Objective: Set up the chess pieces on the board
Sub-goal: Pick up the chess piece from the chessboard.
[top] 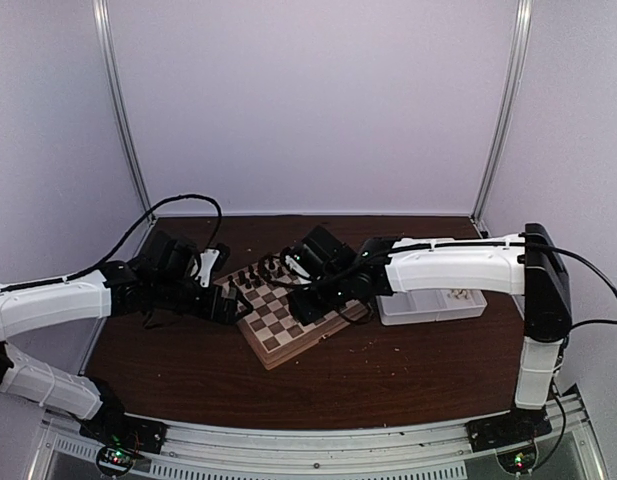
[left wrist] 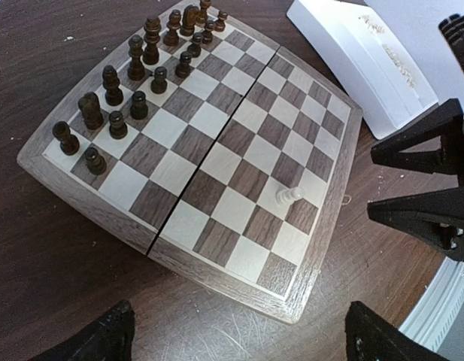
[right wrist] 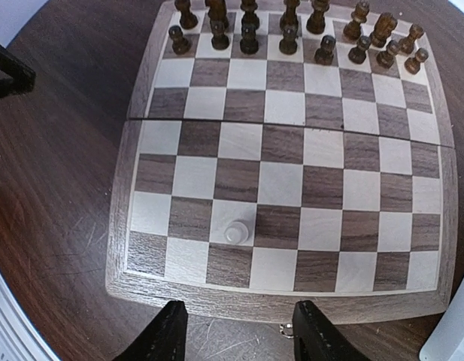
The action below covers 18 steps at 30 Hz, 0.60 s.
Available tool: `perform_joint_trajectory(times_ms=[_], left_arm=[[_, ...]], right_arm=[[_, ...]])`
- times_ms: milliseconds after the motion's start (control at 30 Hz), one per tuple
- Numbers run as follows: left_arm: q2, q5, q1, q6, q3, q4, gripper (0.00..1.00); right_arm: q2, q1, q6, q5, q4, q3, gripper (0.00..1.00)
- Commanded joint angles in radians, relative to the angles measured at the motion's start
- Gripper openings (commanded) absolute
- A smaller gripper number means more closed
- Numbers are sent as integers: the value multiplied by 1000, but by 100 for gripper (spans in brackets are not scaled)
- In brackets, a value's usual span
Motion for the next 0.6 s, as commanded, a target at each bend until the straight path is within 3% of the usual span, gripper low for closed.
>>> perform_joint_trajectory(times_ms=[0, 567], left_arm=[[-28, -31, 1, 5, -25, 1, 98], [-34, -46, 1, 16, -40, 3, 98]], right_arm=[[69, -3, 19, -31, -121, 77, 50], [263, -3, 16, 39, -218, 300, 40]])
